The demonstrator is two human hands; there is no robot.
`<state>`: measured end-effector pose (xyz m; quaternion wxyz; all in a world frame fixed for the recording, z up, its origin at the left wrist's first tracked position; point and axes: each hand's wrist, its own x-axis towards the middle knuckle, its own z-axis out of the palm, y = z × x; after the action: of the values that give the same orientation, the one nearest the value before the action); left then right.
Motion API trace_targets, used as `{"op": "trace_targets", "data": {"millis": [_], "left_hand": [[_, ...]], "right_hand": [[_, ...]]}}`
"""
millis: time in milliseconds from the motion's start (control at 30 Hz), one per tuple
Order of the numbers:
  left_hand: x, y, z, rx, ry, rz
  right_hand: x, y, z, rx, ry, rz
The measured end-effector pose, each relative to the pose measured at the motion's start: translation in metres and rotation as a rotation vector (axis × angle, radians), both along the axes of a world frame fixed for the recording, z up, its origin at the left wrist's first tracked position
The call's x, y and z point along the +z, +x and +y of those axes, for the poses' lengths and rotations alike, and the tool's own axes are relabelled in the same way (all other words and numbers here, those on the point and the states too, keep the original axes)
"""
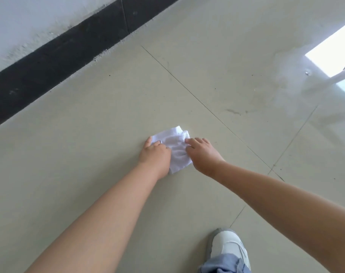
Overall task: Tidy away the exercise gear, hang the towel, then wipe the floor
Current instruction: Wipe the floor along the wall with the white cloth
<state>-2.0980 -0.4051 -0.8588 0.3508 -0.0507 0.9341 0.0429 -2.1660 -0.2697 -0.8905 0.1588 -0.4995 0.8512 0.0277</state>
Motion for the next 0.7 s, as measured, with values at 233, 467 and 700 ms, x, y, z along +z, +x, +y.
{"op": "trace_targets", "data": {"millis": [233, 467, 700], "left_hand": [[-0.001, 0.090, 0.026, -0.090, 0.005, -0.021], [0.011, 0.160, 0.010, -0.234, 0.011, -0.090], [0.040, 0.162, -0.003, -0.297, -0.014, 0.138]], "right_hand": [[0.010, 0.092, 0.019, -0.157, 0.186, -0.156], [0.048, 0.170, 0.010, -0.219, 0.390, -0.154], [0.053, 0.200, 0.009, -0.327, 0.384, -0.016]]}}
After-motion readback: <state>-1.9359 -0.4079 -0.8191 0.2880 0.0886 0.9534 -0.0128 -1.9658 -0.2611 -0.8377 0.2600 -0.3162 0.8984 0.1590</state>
